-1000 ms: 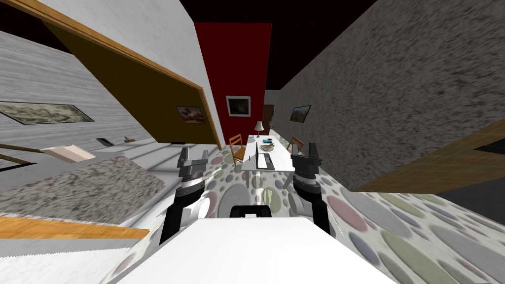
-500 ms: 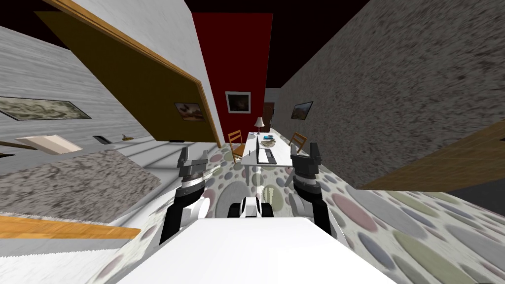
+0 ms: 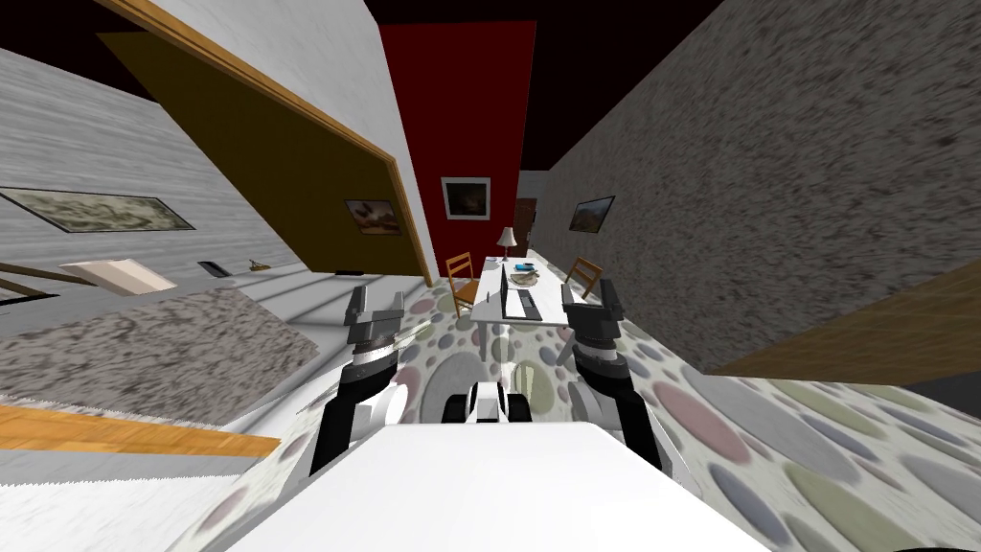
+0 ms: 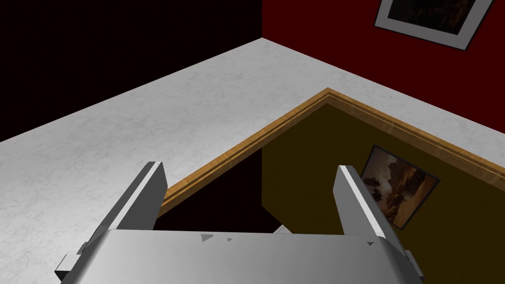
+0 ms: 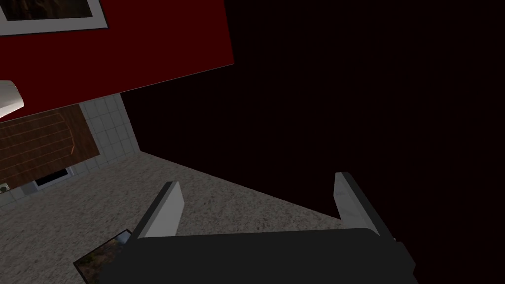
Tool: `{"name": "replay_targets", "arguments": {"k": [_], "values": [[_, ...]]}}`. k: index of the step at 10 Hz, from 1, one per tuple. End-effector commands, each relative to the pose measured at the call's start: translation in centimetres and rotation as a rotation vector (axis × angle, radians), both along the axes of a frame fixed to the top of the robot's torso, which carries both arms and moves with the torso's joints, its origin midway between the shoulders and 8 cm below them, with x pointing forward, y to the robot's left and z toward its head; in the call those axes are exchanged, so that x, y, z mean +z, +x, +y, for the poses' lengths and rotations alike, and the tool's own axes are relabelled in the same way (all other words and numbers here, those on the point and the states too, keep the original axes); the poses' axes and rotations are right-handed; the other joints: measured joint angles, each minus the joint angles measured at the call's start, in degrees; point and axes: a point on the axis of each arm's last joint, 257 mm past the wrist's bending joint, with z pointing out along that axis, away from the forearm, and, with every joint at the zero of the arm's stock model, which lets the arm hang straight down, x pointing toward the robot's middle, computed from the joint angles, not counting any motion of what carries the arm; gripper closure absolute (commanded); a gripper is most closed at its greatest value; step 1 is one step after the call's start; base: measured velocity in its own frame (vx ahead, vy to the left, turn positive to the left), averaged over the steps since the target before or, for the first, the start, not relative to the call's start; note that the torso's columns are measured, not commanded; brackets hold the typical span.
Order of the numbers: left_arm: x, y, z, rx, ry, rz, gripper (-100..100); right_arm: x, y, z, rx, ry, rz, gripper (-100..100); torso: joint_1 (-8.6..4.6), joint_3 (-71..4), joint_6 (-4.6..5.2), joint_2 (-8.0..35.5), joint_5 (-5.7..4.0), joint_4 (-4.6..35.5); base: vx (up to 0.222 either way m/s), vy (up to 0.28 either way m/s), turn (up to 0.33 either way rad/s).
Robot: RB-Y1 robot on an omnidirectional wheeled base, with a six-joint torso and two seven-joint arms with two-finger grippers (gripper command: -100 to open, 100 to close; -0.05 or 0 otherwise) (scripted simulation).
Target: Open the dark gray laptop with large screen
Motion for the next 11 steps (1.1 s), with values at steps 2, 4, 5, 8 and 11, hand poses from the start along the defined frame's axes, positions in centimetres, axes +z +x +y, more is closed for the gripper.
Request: {"name": "replay_targets", "arguments": {"k": [2, 4, 5, 8, 11], "values": [[0.0, 0.0, 0.0, 0.000, 0.000, 0.000, 0, -0.9, 0.5, -0.6, 0.082, 0.067, 0.061, -100, -0.03, 0.0, 0.00, 0.0, -0.01, 0.0, 0.026, 0.022, 0.051], [0.0, 0.0, 0.0, 0.000, 0.000, 0.000, 0, -1.2, 0.7, -0.9, 0.123, 0.109, 0.087, -100, -0.03, 0.0, 0.01, 0.0, -0.01, 0.0, 0.023, 0.020, 0.036], [0.0, 0.0, 0.0, 0.000, 0.000, 0.000, 0, -1.2, 0.7, -0.9, 0.129, 0.115, 0.088, -100, 0.00, 0.0, 0.00, 0.0, 0.00, 0.0, 0.022, 0.020, 0.020], [0.0, 0.0, 0.0, 0.000, 0.000, 0.000, 0, -2.1, 1.0, -1.7, 0.195, 0.197, 0.141, -100, -0.03, 0.0, 0.00, 0.0, -0.01, 0.0, 0.023, 0.020, 0.044], [0.0, 0.0, 0.0, 0.000, 0.000, 0.000, 0, -2.6, 1.2, -2.1, 0.241, 0.256, 0.169, -100, 0.01, 0.0, 0.00, 0.0, 0.00, 0.0, 0.023, 0.022, 0.034]]}}
